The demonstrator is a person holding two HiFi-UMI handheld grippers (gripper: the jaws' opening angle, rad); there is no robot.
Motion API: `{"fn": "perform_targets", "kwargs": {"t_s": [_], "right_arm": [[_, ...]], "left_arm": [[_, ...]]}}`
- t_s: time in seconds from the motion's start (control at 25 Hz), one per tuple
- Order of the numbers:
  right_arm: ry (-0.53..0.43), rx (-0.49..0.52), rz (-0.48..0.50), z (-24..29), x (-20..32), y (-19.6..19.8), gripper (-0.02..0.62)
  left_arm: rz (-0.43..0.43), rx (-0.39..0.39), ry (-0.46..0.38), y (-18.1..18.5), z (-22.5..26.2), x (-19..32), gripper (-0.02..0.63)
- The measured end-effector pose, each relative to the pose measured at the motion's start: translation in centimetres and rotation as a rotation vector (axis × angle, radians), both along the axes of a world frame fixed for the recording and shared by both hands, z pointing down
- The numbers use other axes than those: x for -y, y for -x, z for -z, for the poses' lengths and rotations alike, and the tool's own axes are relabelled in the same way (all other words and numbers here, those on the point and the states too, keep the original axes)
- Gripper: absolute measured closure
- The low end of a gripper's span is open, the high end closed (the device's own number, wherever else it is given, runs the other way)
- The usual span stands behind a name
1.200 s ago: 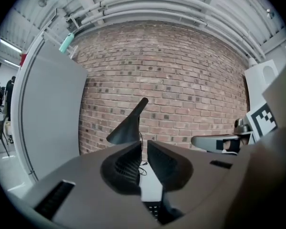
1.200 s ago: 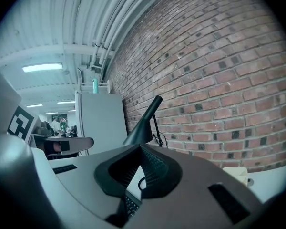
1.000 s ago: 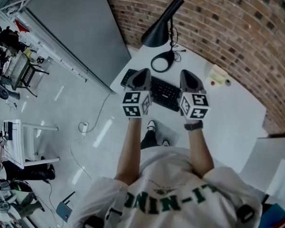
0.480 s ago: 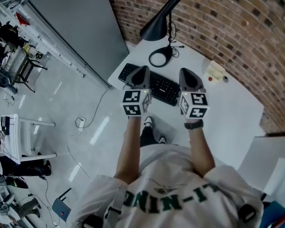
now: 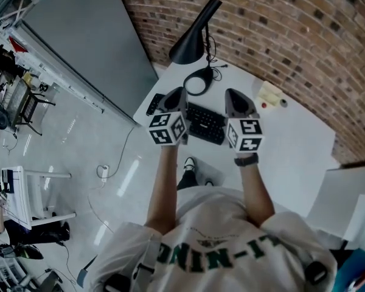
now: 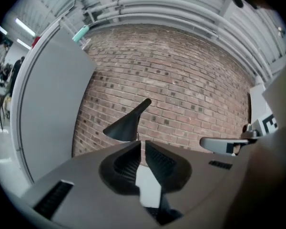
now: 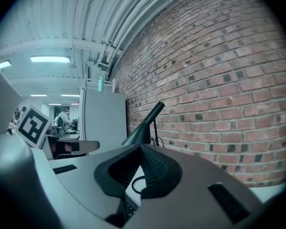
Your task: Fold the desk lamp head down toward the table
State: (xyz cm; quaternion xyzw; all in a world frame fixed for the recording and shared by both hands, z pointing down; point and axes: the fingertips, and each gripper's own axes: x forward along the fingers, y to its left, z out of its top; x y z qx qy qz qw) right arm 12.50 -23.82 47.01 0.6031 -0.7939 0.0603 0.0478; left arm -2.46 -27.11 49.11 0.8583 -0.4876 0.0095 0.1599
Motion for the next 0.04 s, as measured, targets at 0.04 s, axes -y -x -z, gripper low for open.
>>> {"fn": "perform_targets", "kwargs": {"t_s": [0.04], "right_arm": [[0.001,-0.004,0.007,0.05,0.38,0.23,0.595]], "left_arm": [[-0.004,-0.046,0.027,0.25,-0.52,0.65,0.586]]}}
